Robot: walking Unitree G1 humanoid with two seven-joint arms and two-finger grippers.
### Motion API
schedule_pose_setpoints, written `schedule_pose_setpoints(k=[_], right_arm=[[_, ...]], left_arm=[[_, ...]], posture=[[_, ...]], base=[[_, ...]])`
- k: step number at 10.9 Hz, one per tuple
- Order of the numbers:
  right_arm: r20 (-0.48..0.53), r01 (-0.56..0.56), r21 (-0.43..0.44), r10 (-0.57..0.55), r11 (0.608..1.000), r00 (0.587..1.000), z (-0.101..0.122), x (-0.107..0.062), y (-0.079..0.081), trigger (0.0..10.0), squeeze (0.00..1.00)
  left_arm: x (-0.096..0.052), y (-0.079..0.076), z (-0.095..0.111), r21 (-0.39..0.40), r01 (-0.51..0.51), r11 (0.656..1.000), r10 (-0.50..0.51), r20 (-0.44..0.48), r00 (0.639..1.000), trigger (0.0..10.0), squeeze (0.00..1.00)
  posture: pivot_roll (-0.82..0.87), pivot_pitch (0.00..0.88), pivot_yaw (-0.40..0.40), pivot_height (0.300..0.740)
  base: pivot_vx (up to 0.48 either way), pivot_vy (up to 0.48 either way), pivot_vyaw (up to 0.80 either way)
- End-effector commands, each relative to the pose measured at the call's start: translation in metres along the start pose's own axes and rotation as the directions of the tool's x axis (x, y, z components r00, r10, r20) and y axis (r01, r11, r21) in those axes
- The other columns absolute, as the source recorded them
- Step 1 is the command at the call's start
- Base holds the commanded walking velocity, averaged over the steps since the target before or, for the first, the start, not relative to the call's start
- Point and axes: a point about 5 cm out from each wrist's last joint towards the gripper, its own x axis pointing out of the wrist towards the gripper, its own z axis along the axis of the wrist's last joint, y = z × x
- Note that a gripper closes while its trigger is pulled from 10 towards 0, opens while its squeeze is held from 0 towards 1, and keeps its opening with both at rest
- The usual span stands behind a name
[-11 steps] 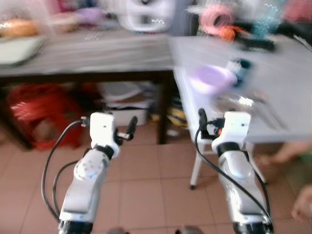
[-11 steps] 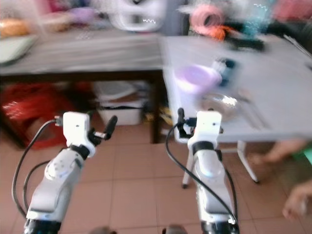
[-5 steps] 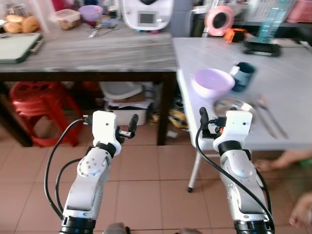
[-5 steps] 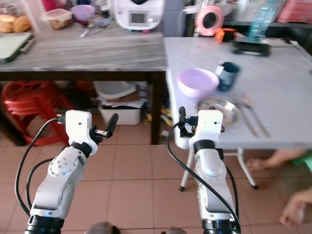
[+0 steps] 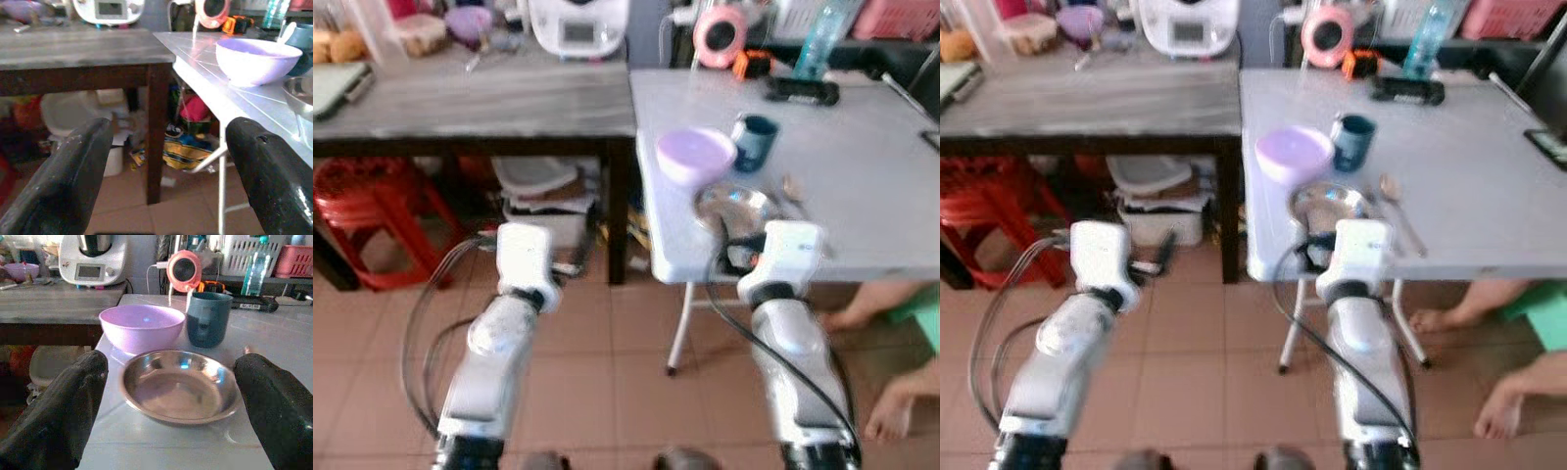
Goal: Setting the table
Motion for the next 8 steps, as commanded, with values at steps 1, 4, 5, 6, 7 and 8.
schedule_pose_setpoints(k=[1, 4, 5, 6, 7, 8], right_arm=[[0.009, 0.025, -0.003, -0.025, 1.0, 1.0, 0.003, -0.0003, -0.0077, 10.0, 0.0], [0.005, 0.02, 0.014, -0.02, 1.0, 1.0, 0.0015, -0.0019, -0.0052, 10.0, 0.0], [0.009, 0.024, 0.013, -0.025, 1.0, 1.0, 0.0022, 0.0, -0.005, 10.0, 0.0], [0.015, 0.02, 0.003, -0.02, 1.0, 1.0, 0.0031, 0.0017, -0.0053, 10.0, 0.0], [0.022, -0.005, -0.026, 0.006, 1.0, 1.0, 0.0041, 0.0025, -0.0022, 10.0, 0.0], [0.028, -0.014, -0.034, 0.015, 0.999, 0.999, 0.0048, 0.002, 0.0003, 10.0, 0.0]], left_arm=[[0.0017, -0.0068, 0.0009, 0.003, 0.021, 1.0, -0.021, -0.003, 1.0, 10.0, 0.0], [0.0039, -0.0066, 0.0004, 0.009, 0.019, 1.0, -0.019, -0.003, 1.0, 10.0, 0.0], [0.0055, -0.0061, 0.0054, -0.012, 0.014, 1.0, -0.014, 0.034, 0.999, 10.0, 0.0], [0.0062, -0.0067, 0.0062, -0.011, 0.03, 0.999, -0.03, 0.035, 0.999, 10.0, 0.0], [0.0058, -0.0085, 0.0069, -0.02, 0.052, 0.998, -0.051, 0.042, 0.998, 10.0, 0.0], [0.0052, -0.0111, 0.0073, -0.018, 0.07, 0.997, -0.069, 0.05, 0.996, 10.0, 0.0]], posture=[[-0.04, 0.0, 0.0, 0.74], [-0.04, 0.0, 0.001, 0.74], [-0.04, 0.0, 0.005, 0.74], [-0.04, 0.0, 0.007, 0.74], [-0.04, 0.0, 0.007, 0.74], [-0.04, 0.0, 0.007, 0.74]], base=[[0.0, -0.337, 0.0], [0.0, -0.359, 0.0], [0.0, 0.0, 0.0], [0.0, 0.0, 0.0], [0.0, 0.0, 0.0], [0.0, 0.0, 0.0]])
